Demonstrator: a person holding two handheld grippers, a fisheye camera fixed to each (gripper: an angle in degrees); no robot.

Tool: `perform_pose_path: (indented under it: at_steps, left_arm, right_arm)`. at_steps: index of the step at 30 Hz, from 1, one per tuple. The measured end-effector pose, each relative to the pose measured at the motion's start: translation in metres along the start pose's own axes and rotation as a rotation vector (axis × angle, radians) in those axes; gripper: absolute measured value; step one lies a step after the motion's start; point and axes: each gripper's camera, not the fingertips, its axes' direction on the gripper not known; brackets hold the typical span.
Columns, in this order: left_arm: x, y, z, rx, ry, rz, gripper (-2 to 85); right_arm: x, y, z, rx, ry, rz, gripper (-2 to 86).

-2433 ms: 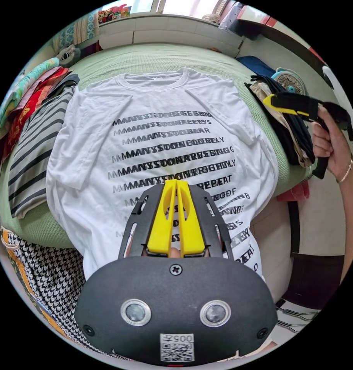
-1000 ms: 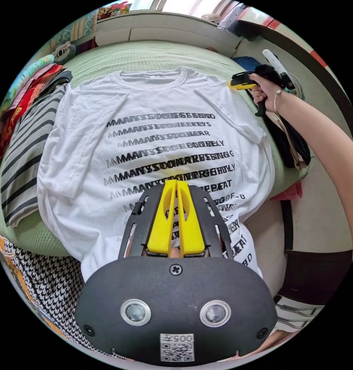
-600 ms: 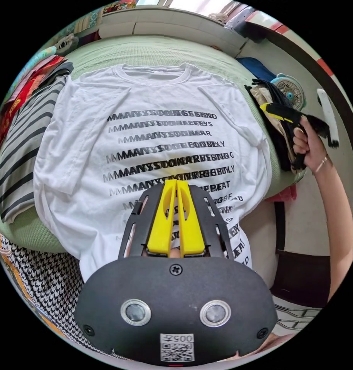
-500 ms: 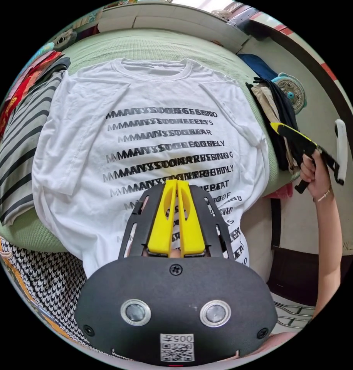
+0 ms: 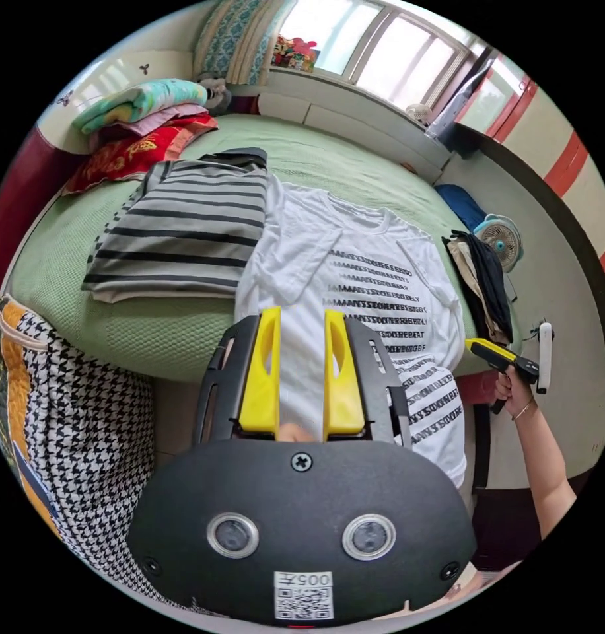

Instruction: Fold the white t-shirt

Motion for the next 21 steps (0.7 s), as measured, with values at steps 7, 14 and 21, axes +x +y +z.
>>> perform_pose_path:
  at_steps: [7,14,21]
  left_arm:
    - [-0.049,0.010,0.003,-0.043,-0.026,-0.035,13.2]
    - [-0.051,0.009,0.040,-0.182,-0.138,-0.005,10.3]
    - [-0.050,0.009,0.037,-0.195,-0.164,-0.007,1.9]
  right_arm:
    - [-0.015,0.022,0.009,0.014,0.043,0.047,8.5]
    - [-0.026,0.039,0.020,-0.014,0.056,0.080,7.2]
    - [-0.029,0.046,0.017,-0.031,0.043,0.061,-0.7]
